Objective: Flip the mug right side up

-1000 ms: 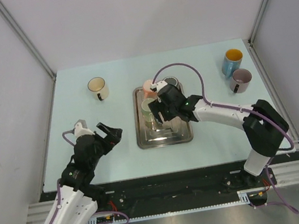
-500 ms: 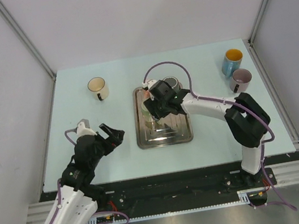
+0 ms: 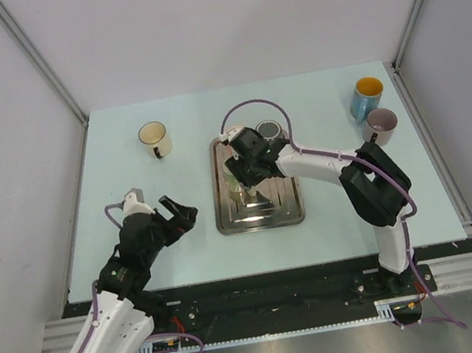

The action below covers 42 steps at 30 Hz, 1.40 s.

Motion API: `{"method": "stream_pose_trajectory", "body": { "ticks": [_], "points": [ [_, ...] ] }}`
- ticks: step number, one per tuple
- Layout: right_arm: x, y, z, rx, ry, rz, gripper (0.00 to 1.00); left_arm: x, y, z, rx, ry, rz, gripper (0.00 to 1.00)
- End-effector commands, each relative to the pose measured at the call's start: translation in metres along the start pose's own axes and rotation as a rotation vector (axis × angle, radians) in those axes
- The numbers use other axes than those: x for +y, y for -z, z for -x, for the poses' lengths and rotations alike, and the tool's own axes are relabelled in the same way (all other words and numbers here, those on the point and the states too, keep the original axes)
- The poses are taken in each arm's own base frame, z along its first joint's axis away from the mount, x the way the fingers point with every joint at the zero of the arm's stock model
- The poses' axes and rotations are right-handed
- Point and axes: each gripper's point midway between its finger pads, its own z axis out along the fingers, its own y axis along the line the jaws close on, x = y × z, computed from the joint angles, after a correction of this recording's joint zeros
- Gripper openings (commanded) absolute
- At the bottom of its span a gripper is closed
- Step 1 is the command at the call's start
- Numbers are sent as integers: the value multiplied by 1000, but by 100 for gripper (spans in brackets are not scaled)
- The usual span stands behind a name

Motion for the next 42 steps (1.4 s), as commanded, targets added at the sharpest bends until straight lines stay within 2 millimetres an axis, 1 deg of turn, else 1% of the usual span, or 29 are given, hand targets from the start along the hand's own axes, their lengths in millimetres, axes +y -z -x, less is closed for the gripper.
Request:
{"method": "stream_pose_trajectory", "body": {
  "ticks": [1,5,9,13,16,17,19,20,22,25,26,28,29,32,33,35,36,38,39,41,42],
  "points": [
    [3,0,19,-37,20,-9,54,-6,-1,2,-7,-22,-32,100],
    [3,-2,22,-45,24,-8,50,-6,-1,2,-7,-26,-34,100],
    [3,-6,21,-43,25,-8,43,-6,-1,2,-6,-29,-35,100],
    [4,-7,21,-44,29,-4,39,-6,-1,2,-7,-29,-38,100],
    [5,-8,20,-39,29,-1,35,-6,-1,1,-5,-29,-38,99],
    [4,-7,21,-42,29,-2,31,-5,-1,0,-1,-30,-35,99],
    [5,-7,20,-40,27,0,27,-5,-1,-1,0,-28,-36,99],
    [6,-6,20,-40,27,2,23,-5,-1,0,-2,-28,-38,99],
    [5,-5,21,-41,26,-3,19,-5,-1,0,-2,-28,-38,99],
    [5,-1,22,-46,25,-6,8,-6,-1,-1,1,-28,-41,99],
    [6,2,24,-51,24,-8,1,-6,-1,-1,1,-28,-41,99],
    [3,6,26,-61,21,-23,0,-6,-1,-1,0,-28,-42,99],
    [4,13,30,-77,19,-24,0,-6,-1,-1,0,-28,-42,99],
    [0,24,33,-97,16,-53,0,-6,-1,-1,-2,-27,-48,98],
    [4,33,38,-118,18,-48,0,-8,0,1,-7,-24,-53,98],
    [2,43,40,-132,17,-63,0,-9,0,1,-8,-20,-61,98],
    [5,54,43,-148,20,-62,0,-10,0,2,-10,-19,-63,98],
    [5,64,44,-167,13,-65,0,-13,0,4,-15,-18,-73,98],
    [6,77,46,-187,3,-55,0,-14,1,5,-19,-17,-76,97],
    [7,91,48,-214,-16,-45,0,-18,2,8,-26,-13,-90,97],
    [8,93,43,-215,-37,-35,0,-21,2,7,-22,-12,-101,97]
  ]
}}
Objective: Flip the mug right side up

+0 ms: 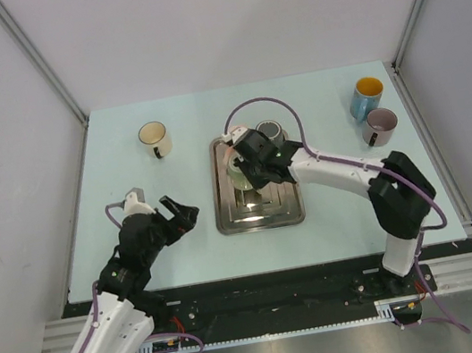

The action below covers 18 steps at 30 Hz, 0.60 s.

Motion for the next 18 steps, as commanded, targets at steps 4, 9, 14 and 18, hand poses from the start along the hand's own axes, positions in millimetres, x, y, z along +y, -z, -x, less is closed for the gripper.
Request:
{"method": "stream_pose_trajectory", "body": {
  "ticks": [4,9,14,18],
  "points": [
    [-1,98,55,-299,-228,166,0,-39,2,-2,22,30,-205,97],
    [11,151,72,-471,-418,524,0,-102,19,-11,66,119,-607,96],
    [19,197,78,-611,-549,773,0,-141,40,-13,47,110,-812,98],
    [31,220,75,-663,-569,925,0,-174,54,-19,43,85,-911,100]
  ]
}}
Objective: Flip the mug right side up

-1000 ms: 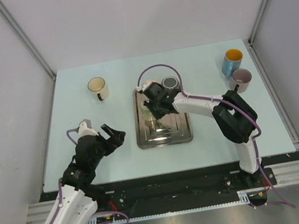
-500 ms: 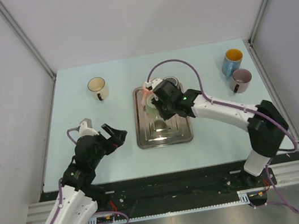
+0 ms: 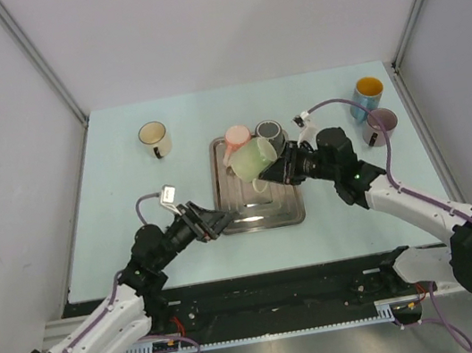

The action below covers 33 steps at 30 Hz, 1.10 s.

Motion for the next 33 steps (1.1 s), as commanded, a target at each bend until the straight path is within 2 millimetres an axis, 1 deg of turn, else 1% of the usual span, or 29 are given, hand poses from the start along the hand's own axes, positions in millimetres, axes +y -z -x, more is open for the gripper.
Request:
{"method": "stream_pose_trajectory", "body": {
  "ticks": [1,2,3,4,5,10,12,13,14,15,16,17,19,25,27,29,33],
  "points": [
    [99,32,36,-134,-6,433,0,-84,-7,20,-80,-60,-280,100],
    [106,36,38,-151,3,465,0,-88,-10,21,-91,-64,-287,100],
    [107,38,35,-142,-9,479,0,-93,-12,18,-78,-66,-297,100],
    [109,40,36,-147,-4,491,0,-92,-18,16,-67,-61,-290,100],
    [111,42,36,-153,2,503,0,-98,-19,18,-73,-61,-314,100],
    [121,51,33,-147,-13,562,0,-111,-27,20,-75,-21,-386,100],
    [125,54,34,-152,-10,586,0,-114,-32,20,-70,-10,-407,97],
    [126,55,34,-151,-14,591,0,-120,-34,23,-72,-10,-423,96],
    [128,56,34,-153,-14,596,0,-120,-38,22,-65,-5,-425,94],
    [128,56,34,-150,-14,598,0,-123,-38,24,-67,-1,-437,93],
    [129,56,32,-147,-12,601,0,-131,-38,27,-72,-6,-466,92],
    [129,57,32,-147,-9,600,0,-131,-40,27,-69,-4,-468,90],
    [130,58,32,-146,-6,601,0,-140,-41,32,-77,-11,-490,89],
    [134,58,28,-138,-3,611,0,-152,-47,37,-70,-30,-511,86],
    [135,57,27,-137,-4,612,0,-158,-47,37,-54,-35,-529,82],
    [136,57,27,-138,-4,617,0,-157,-50,32,-29,-33,-530,78],
    [138,56,27,-140,-7,628,0,-156,-52,29,-10,-17,-538,73]
  ]
}}
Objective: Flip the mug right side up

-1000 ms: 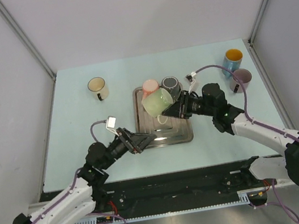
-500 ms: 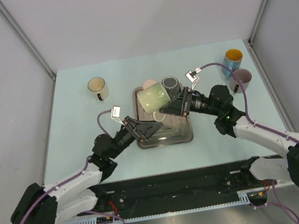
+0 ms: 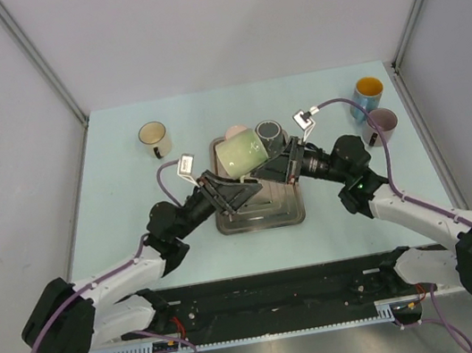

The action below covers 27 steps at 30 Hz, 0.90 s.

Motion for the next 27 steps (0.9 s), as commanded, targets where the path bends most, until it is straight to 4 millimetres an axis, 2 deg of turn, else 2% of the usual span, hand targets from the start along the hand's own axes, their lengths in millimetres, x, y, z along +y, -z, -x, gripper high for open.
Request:
{"method": "stream_pose_trajectory", "body": {
  "ticks": [1,9,15,22,27],
  "points": [
    [45,-1,11,-41,89,150,0,-32,-7,9,-5,-13,-121,72],
    [45,-4,7,-31,84,158,0,-38,-11,14,-18,-5,-149,62],
    [44,-4,5,-24,86,153,0,-44,-13,16,-23,10,-179,47],
    [43,-5,0,-9,92,144,0,-48,-15,17,-22,12,-193,42],
    [43,-6,-4,2,93,142,0,-50,-16,18,-19,11,-201,32]
  ]
}}
